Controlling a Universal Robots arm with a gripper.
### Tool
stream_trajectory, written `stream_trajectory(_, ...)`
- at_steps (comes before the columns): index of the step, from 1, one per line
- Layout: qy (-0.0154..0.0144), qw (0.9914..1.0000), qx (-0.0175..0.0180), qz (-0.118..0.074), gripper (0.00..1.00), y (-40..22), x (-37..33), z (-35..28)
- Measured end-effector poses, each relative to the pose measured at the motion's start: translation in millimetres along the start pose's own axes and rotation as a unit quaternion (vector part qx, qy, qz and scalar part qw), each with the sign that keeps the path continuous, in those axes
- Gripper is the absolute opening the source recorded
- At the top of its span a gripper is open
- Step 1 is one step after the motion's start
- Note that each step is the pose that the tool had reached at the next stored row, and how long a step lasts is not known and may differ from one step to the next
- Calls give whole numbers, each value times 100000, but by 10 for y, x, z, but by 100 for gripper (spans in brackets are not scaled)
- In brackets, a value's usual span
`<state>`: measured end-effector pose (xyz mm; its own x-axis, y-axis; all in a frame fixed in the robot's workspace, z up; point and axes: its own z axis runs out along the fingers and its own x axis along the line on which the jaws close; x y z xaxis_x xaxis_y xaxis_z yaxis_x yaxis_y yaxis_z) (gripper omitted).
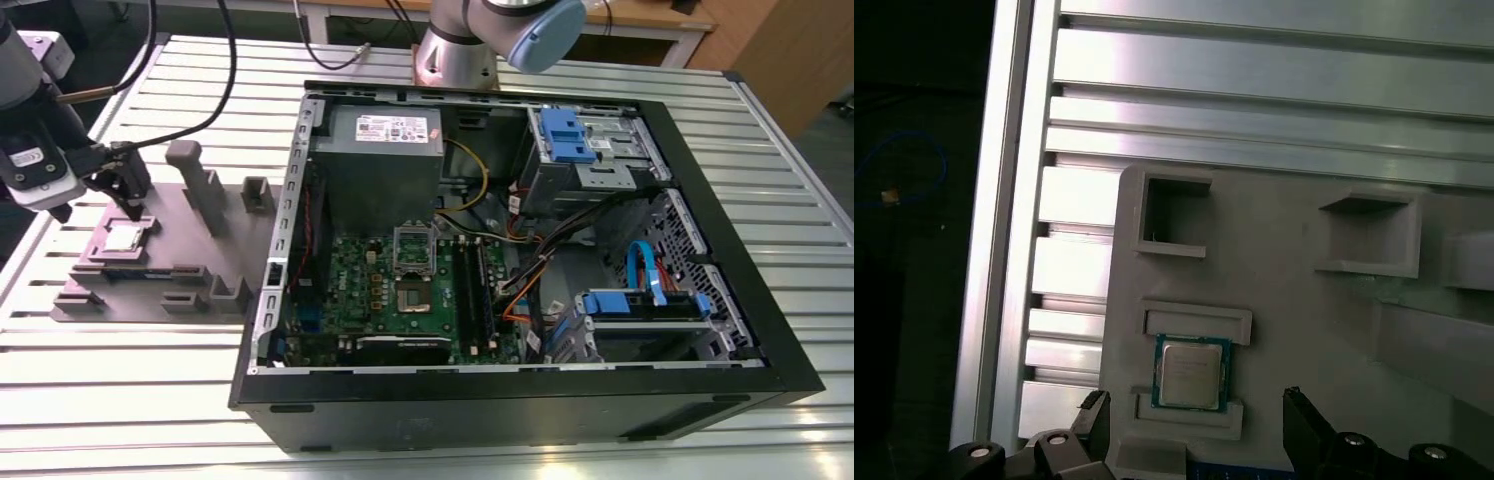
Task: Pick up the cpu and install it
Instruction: 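Pick up the cpu and move it towards the insertion slot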
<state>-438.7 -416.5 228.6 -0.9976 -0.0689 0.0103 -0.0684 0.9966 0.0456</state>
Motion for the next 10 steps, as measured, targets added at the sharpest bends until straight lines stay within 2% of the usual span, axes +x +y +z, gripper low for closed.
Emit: stream_trajectory(10,-14,100000,4,-4,78,0,-1,6)
